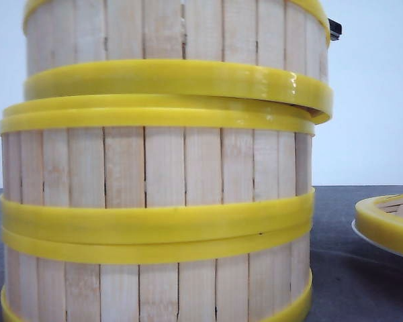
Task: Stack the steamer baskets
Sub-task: 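Lower the one-bun basket onto the stack, seating its rim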
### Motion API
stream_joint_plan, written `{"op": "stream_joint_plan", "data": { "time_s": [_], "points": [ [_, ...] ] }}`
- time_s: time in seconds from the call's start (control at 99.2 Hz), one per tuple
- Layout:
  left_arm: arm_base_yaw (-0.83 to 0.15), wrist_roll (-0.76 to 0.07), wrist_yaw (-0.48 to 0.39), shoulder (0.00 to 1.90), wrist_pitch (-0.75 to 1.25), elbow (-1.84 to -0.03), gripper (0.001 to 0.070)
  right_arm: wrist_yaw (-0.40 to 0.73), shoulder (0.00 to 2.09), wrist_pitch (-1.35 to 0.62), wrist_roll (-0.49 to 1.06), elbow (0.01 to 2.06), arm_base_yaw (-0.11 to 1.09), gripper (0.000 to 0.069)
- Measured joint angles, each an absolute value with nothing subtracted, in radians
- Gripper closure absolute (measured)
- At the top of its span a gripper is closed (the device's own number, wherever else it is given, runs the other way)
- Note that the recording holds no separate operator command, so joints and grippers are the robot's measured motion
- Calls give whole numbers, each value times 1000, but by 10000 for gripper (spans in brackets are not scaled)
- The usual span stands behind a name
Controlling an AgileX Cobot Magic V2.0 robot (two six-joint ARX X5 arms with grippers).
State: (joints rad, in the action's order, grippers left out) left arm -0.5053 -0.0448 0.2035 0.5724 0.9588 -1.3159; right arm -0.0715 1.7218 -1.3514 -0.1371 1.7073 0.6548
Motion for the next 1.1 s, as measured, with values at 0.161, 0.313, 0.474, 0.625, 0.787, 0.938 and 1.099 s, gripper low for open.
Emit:
{"op": "stream_joint_plan", "data": {
  "time_s": [0.161, 0.313, 0.474, 0.625, 0.787, 0.938, 1.099],
  "points": [
    [-505, -45, 204, 572, 959, -1316, 17, -73, 1722, -1351, -135, 1707, 664, 672],
    [-505, -45, 204, 572, 959, -1316, 17, -73, 1722, -1351, -131, 1707, 682, 672],
    [-505, -45, 204, 572, 959, -1316, 17, -71, 1722, -1351, -130, 1707, 691, 672],
    [-505, -45, 204, 572, 959, -1316, 17, -71, 1722, -1351, -130, 1707, 691, 672],
    [-505, -45, 204, 572, 959, -1316, 17, -88, 1722, -1347, -132, 1707, 691, 672],
    [-505, -45, 204, 572, 968, -1316, 17, -76, 1722, -1349, -122, 1707, 695, 672],
    [-505, -45, 204, 572, 975, -1316, 17, -66, 1722, -1348, -117, 1707, 695, 672]
  ]
}}
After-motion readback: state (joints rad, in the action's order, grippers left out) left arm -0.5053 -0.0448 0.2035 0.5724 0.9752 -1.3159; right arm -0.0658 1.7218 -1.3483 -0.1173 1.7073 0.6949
